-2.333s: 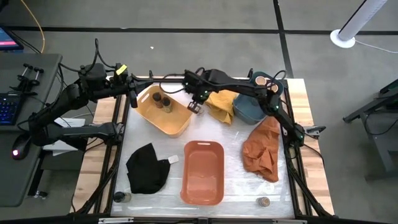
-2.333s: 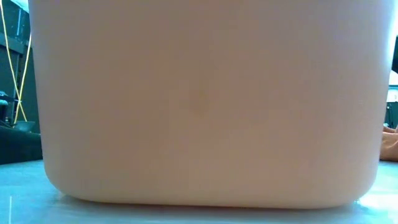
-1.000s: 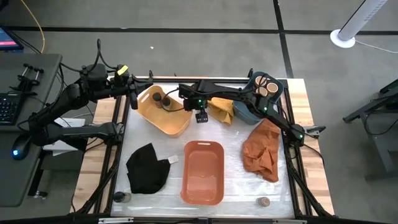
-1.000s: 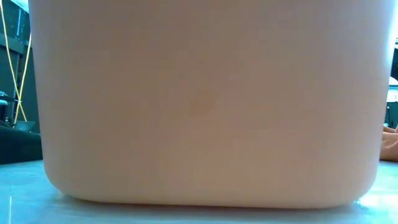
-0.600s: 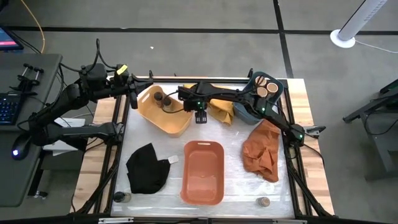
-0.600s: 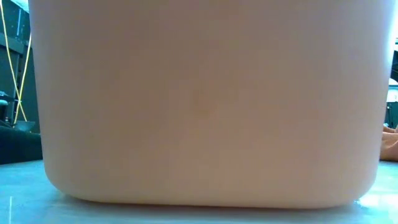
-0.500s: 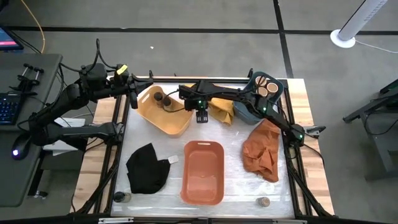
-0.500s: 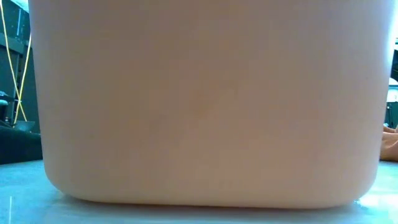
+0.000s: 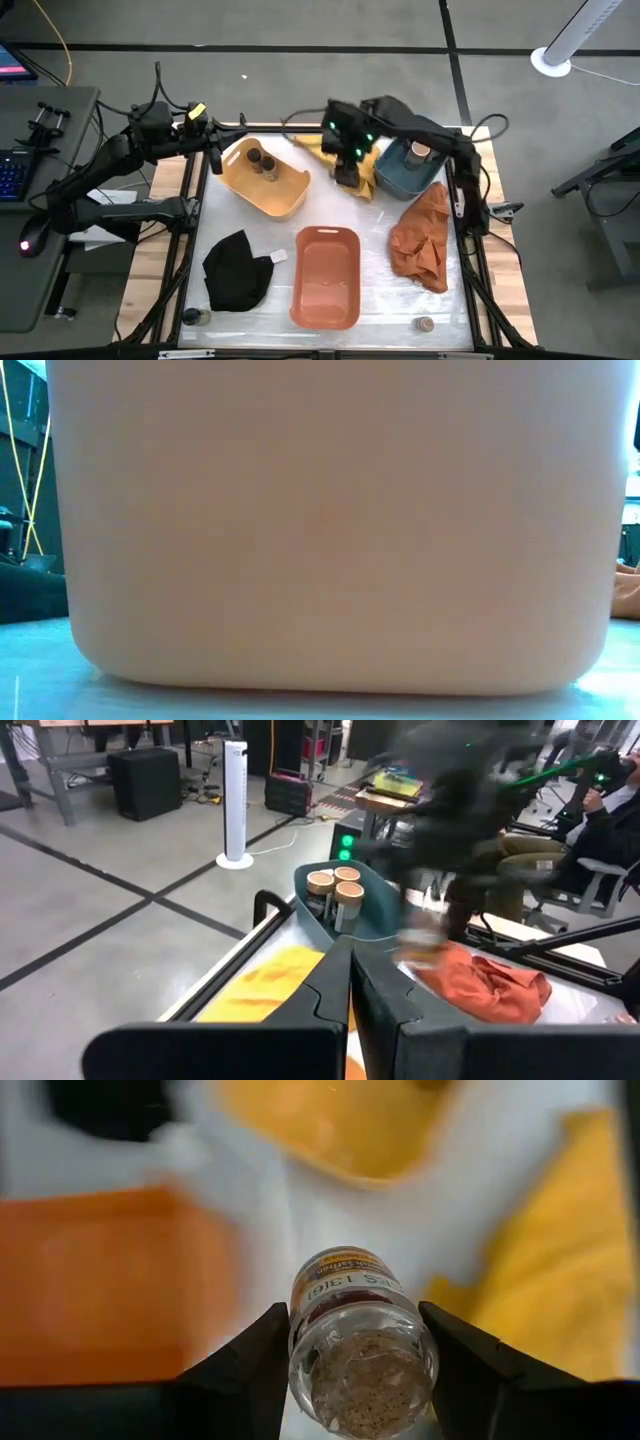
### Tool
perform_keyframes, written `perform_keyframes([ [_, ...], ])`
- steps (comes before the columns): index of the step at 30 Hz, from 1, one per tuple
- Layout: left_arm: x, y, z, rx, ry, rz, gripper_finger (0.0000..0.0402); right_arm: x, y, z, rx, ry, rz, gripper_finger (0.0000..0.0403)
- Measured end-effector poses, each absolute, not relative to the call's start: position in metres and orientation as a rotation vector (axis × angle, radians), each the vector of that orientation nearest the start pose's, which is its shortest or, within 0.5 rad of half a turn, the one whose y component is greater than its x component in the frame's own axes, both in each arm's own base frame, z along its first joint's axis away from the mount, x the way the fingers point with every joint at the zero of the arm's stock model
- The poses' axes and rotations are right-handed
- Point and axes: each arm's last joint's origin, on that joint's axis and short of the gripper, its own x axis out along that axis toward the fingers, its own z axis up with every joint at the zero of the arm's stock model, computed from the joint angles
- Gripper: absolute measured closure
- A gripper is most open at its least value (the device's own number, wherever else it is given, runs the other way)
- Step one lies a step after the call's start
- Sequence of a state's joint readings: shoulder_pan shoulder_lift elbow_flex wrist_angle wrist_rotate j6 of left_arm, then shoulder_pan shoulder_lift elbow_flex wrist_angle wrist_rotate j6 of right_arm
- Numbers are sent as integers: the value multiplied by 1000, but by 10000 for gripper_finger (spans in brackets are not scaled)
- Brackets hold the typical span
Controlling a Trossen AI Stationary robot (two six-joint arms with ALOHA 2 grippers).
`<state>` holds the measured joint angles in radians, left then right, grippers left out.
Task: Sort spices by type
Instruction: Put the top brown seasoning bottle into the orange bin
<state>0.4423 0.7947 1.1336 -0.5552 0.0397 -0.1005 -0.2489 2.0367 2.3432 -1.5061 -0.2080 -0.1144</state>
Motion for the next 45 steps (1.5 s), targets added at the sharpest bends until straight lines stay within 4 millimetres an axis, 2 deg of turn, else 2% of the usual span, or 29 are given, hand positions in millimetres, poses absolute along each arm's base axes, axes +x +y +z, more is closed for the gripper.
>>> perform_keyframes([
  [3,132,61,407,-154,207,420,402,374,-46,393,114,1160,137,223],
  [7,141,66,403,-161,236,423,401,381,8,386,57,1201,276,223],
  [10,147,69,400,-158,262,423,401,395,40,365,7,1251,349,223],
  [14,152,71,397,-105,290,400,402,418,67,321,-30,1369,398,223],
  [20,149,69,399,-59,289,390,401,447,82,248,-124,1549,341,223],
  [24,140,63,404,-116,242,341,401,455,88,227,-171,1565,314,223],
  [28,130,54,409,-169,195,293,402,460,98,226,-172,1501,317,220],
  [33,121,42,413,-239,152,241,402,464,102,227,-183,1458,239,140],
  [35,120,38,414,-276,148,215,402,468,102,227,-159,1417,213,122],
  [39,121,29,414,-332,151,154,402,474,101,228,-142,1355,136,115],
  [45,125,14,414,-404,167,80,402,468,106,240,-129,1354,138,118],
])
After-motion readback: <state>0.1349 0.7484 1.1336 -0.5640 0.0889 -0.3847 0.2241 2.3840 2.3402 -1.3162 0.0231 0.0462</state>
